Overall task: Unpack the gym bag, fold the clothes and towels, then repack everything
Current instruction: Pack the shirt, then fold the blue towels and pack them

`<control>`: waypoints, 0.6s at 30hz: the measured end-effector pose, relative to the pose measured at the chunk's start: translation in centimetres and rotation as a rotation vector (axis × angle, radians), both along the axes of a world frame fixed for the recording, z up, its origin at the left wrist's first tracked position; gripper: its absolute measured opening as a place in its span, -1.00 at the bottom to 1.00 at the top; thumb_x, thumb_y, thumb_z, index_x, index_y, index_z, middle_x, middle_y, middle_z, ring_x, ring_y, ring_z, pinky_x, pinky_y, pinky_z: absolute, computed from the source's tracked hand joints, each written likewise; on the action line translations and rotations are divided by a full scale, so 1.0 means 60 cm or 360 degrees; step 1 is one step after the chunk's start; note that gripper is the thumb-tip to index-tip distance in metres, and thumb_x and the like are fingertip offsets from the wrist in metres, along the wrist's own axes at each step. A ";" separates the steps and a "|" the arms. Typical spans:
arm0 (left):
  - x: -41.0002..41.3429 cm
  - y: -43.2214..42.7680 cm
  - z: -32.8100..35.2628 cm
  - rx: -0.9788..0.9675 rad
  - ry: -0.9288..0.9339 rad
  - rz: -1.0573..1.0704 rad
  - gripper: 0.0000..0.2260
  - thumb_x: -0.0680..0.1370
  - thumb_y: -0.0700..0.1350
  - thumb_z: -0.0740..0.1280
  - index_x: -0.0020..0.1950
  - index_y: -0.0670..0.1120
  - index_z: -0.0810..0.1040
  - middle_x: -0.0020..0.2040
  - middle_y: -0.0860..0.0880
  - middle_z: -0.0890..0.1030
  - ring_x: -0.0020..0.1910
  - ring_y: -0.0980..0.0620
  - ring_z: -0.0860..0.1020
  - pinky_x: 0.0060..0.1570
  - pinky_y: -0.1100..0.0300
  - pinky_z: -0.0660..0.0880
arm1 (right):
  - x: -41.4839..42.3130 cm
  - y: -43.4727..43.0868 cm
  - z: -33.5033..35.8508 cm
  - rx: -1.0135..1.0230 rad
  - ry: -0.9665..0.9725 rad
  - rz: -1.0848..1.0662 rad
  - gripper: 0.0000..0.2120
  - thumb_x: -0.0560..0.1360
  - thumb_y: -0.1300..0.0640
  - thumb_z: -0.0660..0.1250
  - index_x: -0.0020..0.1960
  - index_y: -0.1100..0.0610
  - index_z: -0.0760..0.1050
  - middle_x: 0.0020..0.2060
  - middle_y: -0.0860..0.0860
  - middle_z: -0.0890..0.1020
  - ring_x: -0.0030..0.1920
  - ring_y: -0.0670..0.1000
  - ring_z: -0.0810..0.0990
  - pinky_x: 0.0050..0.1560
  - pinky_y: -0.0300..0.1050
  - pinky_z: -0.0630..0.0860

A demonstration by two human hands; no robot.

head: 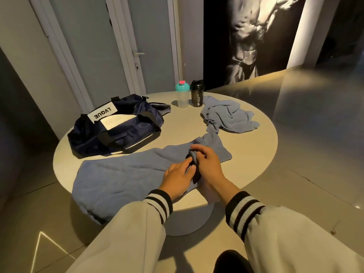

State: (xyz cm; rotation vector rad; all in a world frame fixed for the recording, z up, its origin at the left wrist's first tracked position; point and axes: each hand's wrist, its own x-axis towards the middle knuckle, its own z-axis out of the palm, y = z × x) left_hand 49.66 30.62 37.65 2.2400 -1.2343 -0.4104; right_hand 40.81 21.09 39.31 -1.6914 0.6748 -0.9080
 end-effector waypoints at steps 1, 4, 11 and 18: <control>0.001 -0.003 -0.002 0.0016 -0.0062 -0.0028 -0.56 0.71 0.14 0.00 0.61 0.19 0.13 0.50 0.00 0.38 0.50 -0.09 0.23 0.48 -0.07 0.13 | 0.004 -0.003 0.001 -0.0044 0.0021 0.0005 -0.72 0.64 0.32 0.18 0.19 0.13 0.61 0.12 -0.01 0.55 0.12 -0.11 0.53 0.24 -0.17 0.50; -0.002 -0.001 -0.008 0.0119 -0.0286 -0.0115 -0.56 0.71 0.12 0.03 0.61 0.20 0.11 0.53 0.06 0.32 0.49 -0.04 0.20 0.48 0.02 0.05 | 0.005 -0.013 0.008 -0.0262 0.0131 -0.0068 -0.62 0.49 0.51 0.18 0.08 0.20 0.64 0.08 0.04 0.53 0.05 -0.09 0.52 0.20 -0.27 0.48; -0.004 -0.008 -0.004 0.0485 -0.0563 -0.0335 -0.43 0.65 0.19 0.09 0.62 0.25 -0.07 0.66 0.05 -0.05 0.63 -0.08 -0.11 0.55 -0.20 -0.19 | -0.065 -0.076 0.023 -0.0405 0.0866 -0.0400 -0.65 0.57 0.27 0.21 0.33 0.11 0.50 0.31 0.14 0.44 0.27 0.20 0.44 0.13 -0.09 0.45; 0.004 -0.011 0.024 0.0225 -0.0281 -0.0184 -0.77 0.53 0.09 0.32 0.16 0.17 0.41 0.29 0.05 0.43 0.34 -0.04 0.35 0.46 -0.08 0.19 | -0.036 -0.072 -0.015 -0.0296 0.1473 -0.0246 -0.53 0.63 -0.17 0.09 0.51 -0.12 0.19 0.42 0.19 0.31 0.46 0.25 0.22 0.38 0.21 0.15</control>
